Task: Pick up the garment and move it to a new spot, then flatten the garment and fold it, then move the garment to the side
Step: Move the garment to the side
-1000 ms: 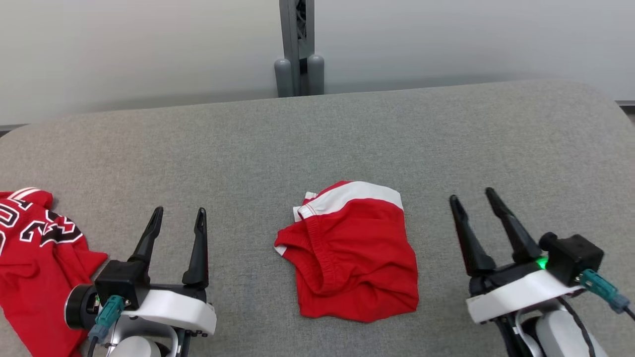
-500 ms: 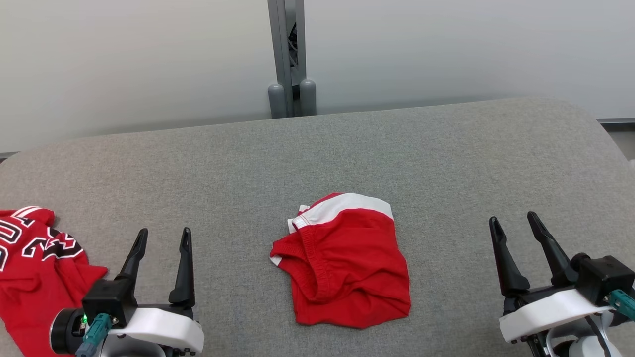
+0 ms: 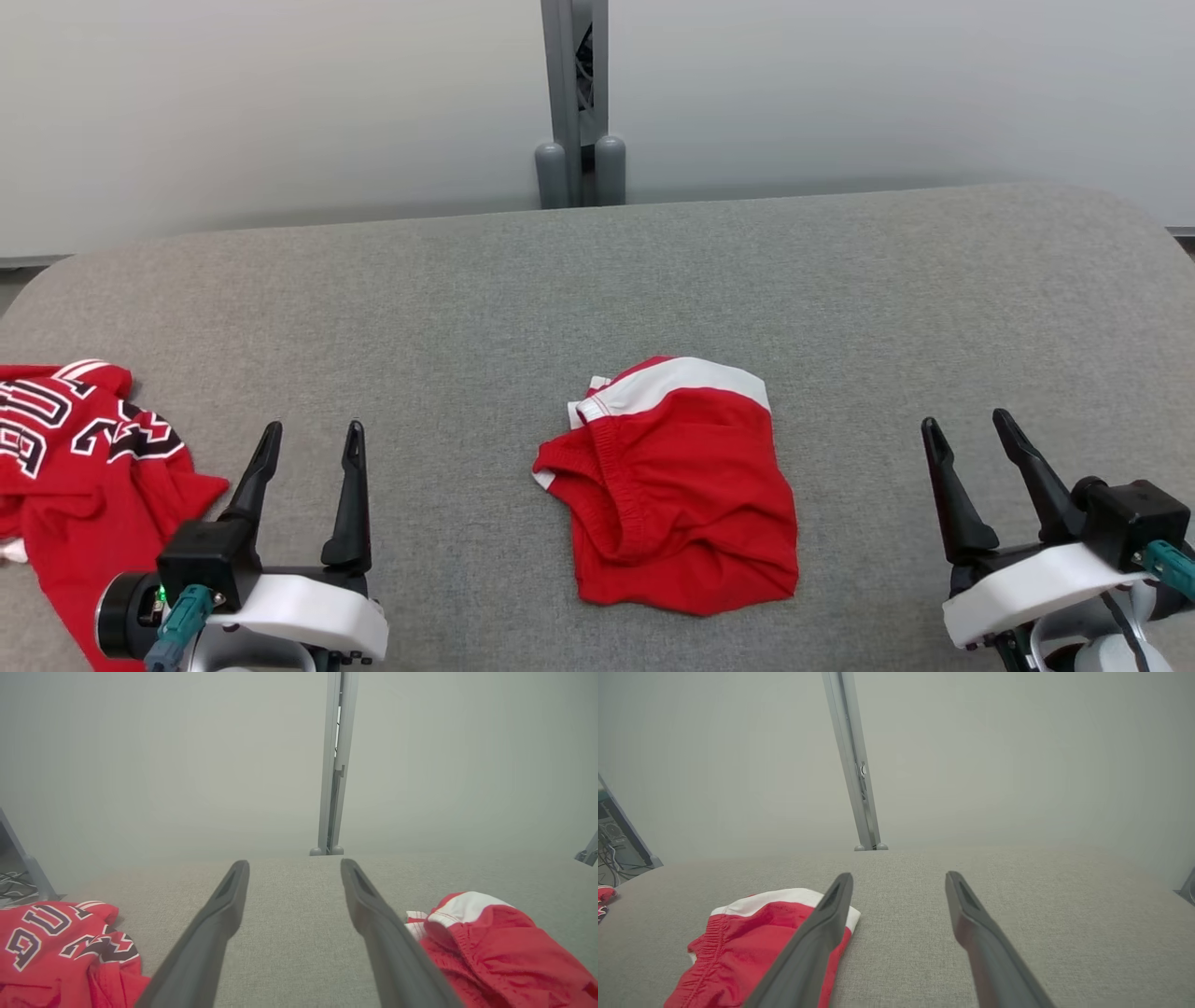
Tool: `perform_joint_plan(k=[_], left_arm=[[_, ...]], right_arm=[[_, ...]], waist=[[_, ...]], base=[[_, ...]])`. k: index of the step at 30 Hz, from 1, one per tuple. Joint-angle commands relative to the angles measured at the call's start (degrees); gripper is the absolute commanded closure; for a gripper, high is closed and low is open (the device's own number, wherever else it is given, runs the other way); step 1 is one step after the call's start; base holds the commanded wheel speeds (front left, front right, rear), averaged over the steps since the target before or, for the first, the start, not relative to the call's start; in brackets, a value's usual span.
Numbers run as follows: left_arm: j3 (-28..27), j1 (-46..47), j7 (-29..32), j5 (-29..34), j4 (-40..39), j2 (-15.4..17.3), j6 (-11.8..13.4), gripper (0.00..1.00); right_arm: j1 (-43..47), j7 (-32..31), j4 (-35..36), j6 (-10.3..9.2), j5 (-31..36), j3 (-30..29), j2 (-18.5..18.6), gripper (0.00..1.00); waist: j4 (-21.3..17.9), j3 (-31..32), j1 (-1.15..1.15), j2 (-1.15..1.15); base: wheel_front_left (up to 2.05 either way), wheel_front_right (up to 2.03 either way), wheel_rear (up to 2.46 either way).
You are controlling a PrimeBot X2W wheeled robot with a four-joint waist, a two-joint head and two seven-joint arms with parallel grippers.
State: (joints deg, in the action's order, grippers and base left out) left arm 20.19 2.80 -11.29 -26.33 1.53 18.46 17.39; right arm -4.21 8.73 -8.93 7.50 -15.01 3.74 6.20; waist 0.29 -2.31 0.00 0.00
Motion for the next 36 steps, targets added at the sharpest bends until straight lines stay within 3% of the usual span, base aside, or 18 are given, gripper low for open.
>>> perform_joint_plan(k=[1, 14, 23, 24, 26, 27, 36], left_arm=[[0.1, 0.8, -0.2, 0.3, -0.2, -0.2, 0.3, 0.00], [0.0, 4.8, -2.2, 0.6, 0.1, -1.1, -1.2, 0.00], [-0.6, 6.3, -3.3, 0.6, 1.1, -1.9, -2.4, 0.00], [-0.8, 6.2, -3.4, 0.7, 1.2, -1.9, -2.5, 0.00], [-1.0, 6.2, -3.5, 0.8, 1.3, -1.8, -2.6, 0.00], [-1.0, 6.3, -3.5, 0.9, 1.3, -1.9, -2.6, 0.00], [-1.3, 6.9, -3.7, 1.7, 1.2, -1.1, -3.1, 0.00]], right_arm=[[-0.4, -0.5, -0.7, -0.01, -0.3, -0.1, 0.6, 0.00], [-4.3, -3.8, -12.4, -0.02, -3.8, 7.8, 1.5, 0.00], [-7.1, -3.9, -20.9, -0.02, -6.0, 12.4, 0.4, 0.00], [-7.1, -4.3, -21.6, -0.02, -6.5, 12.8, 0.3, 0.55], [-7.6, -3.7, -22.3, -0.02, -6.9, 13.3, 0.3, 0.92], [-7.7, -3.4, -22.6, -0.02, -7.0, 13.4, 0.4, 1.00], [-9.1, -0.5, -20.0, -0.05, -4.4, 14.4, 2.6, 1.00]], waist=[[1.1, -0.7, 0.00, 0.00], [7.7, -6.3, 0.00, 0.00], [10.1, -8.1, 0.00, 0.00], [10.2, -8.1, 0.00, 0.00], [10.3, -8.3, 0.00, 0.00], [10.3, -8.4, 0.00, 0.00], [7.9, -8.7, 0.00, 0.00]], base=[[0.00, 0.00, 0.00], [0.00, 0.00, 0.00], [0.00, 0.00, 0.00], [0.00, 0.00, 0.00], [0.00, 0.00, 0.00], [0.00, 0.00, 0.00], [0.00, 0.00, 0.00]])
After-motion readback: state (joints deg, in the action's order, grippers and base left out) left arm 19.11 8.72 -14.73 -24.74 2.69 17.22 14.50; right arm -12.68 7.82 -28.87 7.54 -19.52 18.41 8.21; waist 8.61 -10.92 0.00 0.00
